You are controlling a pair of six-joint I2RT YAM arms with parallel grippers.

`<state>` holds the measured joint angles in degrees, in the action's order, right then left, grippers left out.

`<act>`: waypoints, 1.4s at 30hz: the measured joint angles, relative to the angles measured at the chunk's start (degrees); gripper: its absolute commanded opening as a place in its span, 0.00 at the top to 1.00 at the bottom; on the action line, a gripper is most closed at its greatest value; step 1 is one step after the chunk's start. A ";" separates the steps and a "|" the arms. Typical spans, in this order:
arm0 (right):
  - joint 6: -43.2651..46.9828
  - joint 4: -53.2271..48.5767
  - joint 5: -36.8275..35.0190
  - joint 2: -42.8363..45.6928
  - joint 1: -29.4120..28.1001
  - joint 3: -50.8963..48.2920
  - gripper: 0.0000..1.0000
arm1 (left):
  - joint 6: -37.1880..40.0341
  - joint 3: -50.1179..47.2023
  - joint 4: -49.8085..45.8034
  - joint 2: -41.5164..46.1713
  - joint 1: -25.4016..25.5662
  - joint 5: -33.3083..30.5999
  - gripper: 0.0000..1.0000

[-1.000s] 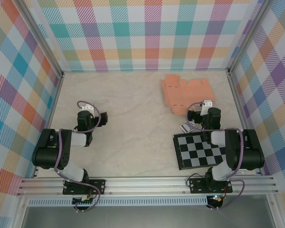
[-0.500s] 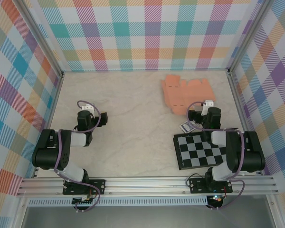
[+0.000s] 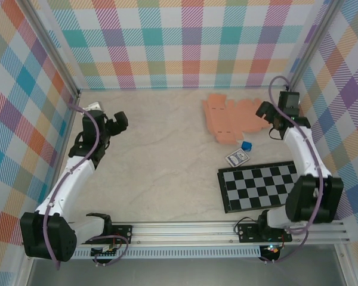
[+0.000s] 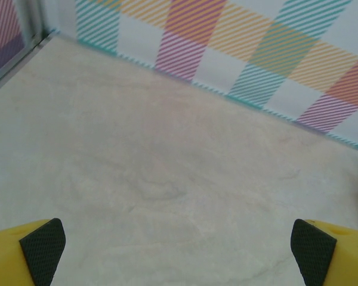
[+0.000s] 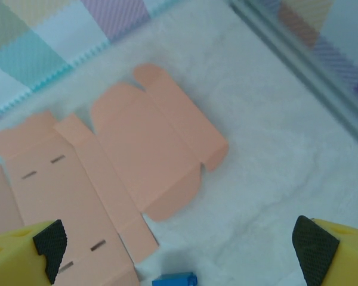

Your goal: Fold the paper box

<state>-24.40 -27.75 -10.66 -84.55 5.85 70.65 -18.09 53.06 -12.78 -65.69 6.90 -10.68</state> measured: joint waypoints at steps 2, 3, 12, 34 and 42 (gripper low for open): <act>-1.97 -3.61 3.93 -6.10 2.80 3.06 0.10 | -2.84 0.37 -5.90 -1.03 0.00 -0.83 0.00; -2.86 -4.94 5.42 -8.72 3.74 4.44 0.11 | -4.11 0.17 -8.68 -1.46 0.00 -1.05 0.00; -15.91 -11.10 13.22 -26.34 8.22 17.66 0.23 | -10.01 -4.94 -16.74 1.57 0.00 -1.01 0.00; -44.81 -2.62 20.26 -35.43 8.74 16.48 1.00 | -11.43 -6.75 -18.71 3.78 0.00 -3.98 0.00; -58.16 -0.35 22.88 -27.41 4.02 8.81 1.00 | -14.21 -8.72 -17.70 3.78 0.00 -2.36 0.00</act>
<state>-82.56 -28.10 12.23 -111.96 9.87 79.46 -32.29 44.34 -30.48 -61.91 6.90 -13.04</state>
